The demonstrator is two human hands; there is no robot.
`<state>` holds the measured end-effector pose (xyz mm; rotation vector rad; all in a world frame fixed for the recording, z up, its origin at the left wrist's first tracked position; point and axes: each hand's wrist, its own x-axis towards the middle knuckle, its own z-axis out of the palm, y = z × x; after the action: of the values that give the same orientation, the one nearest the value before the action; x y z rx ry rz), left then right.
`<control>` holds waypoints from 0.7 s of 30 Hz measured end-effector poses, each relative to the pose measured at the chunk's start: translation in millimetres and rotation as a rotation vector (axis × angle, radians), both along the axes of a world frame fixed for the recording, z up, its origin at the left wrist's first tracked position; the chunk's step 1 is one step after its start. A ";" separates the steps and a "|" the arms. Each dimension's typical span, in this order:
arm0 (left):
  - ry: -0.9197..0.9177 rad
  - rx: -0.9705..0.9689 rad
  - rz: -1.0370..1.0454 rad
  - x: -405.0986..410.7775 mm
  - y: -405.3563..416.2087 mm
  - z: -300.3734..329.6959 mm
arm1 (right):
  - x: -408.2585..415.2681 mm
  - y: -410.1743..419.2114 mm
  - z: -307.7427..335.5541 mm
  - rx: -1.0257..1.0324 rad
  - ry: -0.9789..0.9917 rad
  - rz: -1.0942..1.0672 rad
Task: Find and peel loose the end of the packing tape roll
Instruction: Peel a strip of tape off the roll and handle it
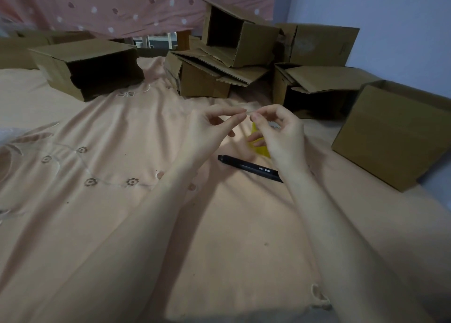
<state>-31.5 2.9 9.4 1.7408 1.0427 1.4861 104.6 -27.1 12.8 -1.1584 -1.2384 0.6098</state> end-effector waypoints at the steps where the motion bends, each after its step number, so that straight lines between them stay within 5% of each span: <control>1: -0.019 -0.013 -0.002 0.0 -0.2 0.5 | 0.2 0.4 -0.1 -0.002 0.009 -0.007; 21: -0.165 -0.075 -0.064 4.7 -7.0 4.3 | -0.8 -2.2 2.0 0.000 0.182 0.017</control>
<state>-26.8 -4.1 13.7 1.5573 0.9364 1.5032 103.8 -29.3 14.9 -1.0690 -1.0944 0.7122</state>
